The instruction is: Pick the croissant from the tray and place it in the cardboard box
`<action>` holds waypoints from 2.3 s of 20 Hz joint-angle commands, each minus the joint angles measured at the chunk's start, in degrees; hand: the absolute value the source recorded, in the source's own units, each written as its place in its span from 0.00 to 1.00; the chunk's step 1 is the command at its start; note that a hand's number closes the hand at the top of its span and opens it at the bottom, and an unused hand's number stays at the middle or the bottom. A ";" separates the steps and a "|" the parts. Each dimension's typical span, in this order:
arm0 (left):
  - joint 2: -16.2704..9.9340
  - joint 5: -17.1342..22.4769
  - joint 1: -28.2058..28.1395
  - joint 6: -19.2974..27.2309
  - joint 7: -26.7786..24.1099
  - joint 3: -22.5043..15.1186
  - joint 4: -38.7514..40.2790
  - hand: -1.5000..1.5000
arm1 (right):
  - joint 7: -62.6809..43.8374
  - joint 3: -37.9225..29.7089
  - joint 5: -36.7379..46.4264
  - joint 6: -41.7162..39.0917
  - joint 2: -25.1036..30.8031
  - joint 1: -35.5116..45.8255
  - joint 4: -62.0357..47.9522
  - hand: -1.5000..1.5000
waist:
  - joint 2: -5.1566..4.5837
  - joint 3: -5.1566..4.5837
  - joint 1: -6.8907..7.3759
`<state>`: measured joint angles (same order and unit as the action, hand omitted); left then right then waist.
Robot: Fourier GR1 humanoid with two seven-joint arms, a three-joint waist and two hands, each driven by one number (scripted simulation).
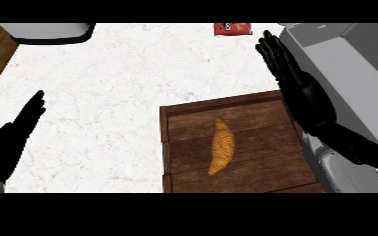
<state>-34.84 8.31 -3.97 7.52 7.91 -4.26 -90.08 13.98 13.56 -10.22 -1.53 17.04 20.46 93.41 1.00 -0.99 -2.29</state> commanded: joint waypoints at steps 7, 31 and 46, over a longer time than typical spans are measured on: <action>9.92 7.44 2.54 5.71 -1.15 3.99 -3.80 0.50 | -11.29 -11.25 18.61 17.77 15.01 -19.25 -7.55 1.00 | -1.38 -1.32 -6.56; 18.51 7.28 8.95 7.55 0.47 -1.77 -4.69 0.50 | -78.22 7.24 41.18 0.16 15.83 -28.87 43.04 0.00 | -1.25 0.67 3.56; 19.22 7.67 11.04 5.18 -0.57 1.14 -1.56 0.50 | -89.95 16.46 50.94 -4.19 -5.14 -10.42 24.21 0.00 | -1.09 0.93 2.48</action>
<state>-15.61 15.61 6.37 13.71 8.47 -4.24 -93.03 -67.40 30.43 39.83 -4.05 15.39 8.93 121.93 -0.01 -0.14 0.50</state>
